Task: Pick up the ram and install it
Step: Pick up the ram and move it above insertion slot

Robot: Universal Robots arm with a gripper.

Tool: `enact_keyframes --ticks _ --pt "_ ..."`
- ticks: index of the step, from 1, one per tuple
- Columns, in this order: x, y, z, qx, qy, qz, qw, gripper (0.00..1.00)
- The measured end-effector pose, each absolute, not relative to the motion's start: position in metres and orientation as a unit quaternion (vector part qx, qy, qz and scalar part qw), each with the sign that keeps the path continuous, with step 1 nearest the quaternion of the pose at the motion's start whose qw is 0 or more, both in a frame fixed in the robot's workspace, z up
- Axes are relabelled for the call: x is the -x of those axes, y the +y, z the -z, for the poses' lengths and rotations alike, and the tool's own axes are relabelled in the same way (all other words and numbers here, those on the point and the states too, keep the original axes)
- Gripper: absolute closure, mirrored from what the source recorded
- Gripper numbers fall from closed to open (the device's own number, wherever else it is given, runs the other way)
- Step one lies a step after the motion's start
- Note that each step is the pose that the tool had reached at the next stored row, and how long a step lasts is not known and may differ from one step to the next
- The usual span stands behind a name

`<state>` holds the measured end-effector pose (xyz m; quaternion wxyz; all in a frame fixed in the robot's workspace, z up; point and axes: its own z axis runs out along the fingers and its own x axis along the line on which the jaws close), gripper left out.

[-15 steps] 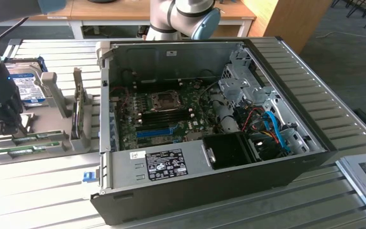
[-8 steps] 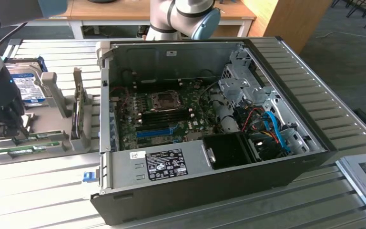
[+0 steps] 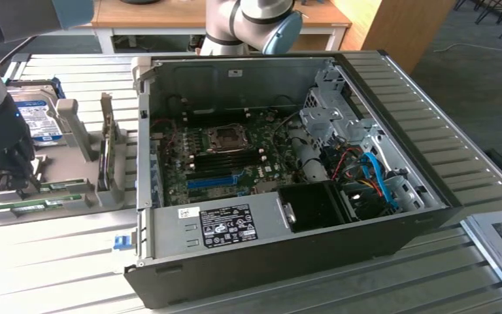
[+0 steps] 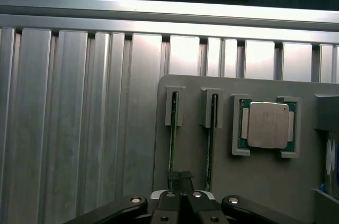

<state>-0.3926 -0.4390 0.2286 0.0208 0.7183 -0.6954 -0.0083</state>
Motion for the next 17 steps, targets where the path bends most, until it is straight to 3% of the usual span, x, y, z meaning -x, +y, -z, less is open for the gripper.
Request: enact_keyframes --ticks 17 --pt "0.3926 -0.439 -0.2285 -0.718 -0.695 0.008 0.021 0.83"
